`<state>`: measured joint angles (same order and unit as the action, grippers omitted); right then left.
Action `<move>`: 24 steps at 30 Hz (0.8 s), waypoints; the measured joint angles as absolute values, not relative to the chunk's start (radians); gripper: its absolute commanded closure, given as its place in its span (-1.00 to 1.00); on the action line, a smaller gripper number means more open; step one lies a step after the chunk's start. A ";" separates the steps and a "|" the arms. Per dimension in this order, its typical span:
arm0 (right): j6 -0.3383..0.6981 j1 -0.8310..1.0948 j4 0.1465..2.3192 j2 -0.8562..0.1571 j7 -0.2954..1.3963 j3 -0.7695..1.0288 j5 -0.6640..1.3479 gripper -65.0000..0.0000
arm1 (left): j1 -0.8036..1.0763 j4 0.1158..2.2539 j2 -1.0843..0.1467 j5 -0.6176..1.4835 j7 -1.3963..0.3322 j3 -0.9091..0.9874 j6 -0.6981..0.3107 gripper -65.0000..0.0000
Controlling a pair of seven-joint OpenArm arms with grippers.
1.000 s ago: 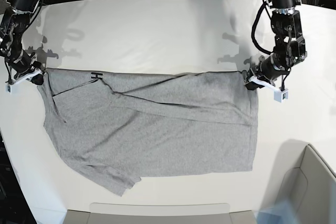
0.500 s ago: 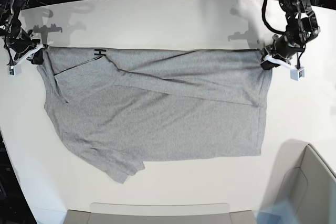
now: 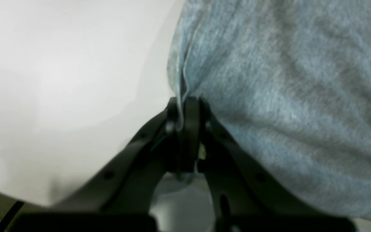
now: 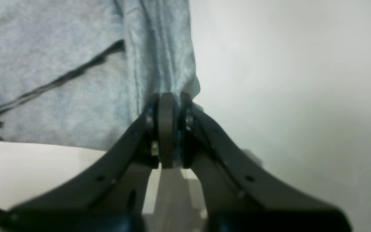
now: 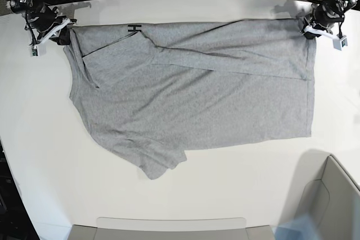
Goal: Fold the T-shirt properly
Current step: 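Grasp the folded edge again and drag the shirt toward the robot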
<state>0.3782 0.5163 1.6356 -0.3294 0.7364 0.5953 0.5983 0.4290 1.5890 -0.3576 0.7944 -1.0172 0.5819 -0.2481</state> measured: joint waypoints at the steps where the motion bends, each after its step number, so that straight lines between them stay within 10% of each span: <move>1: 0.378 0.529 1.635 -0.330 0.736 0.592 0.599 1.00 | 0.434 1.589 -0.369 0.796 -1.019 0.582 -0.250 1.00; 13: 0.378 0.596 1.640 -0.335 0.725 0.598 0.660 1.00 | 0.480 1.606 -0.393 0.792 -1.020 0.589 -0.243 0.88; 16: 0.379 0.593 1.640 -0.337 0.728 0.598 0.659 0.63 | 0.485 1.695 -0.392 0.788 -1.018 0.589 -0.245 0.49; 24: 0.379 0.606 1.722 -0.332 0.734 0.604 0.656 0.29 | 0.482 1.745 -0.397 0.787 -1.089 0.593 -0.241 0.54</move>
<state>0.3786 0.6056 1.7222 -0.3325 0.7338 0.6041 0.6563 0.4820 1.7454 -0.3965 0.7868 -1.0893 0.5934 -0.2413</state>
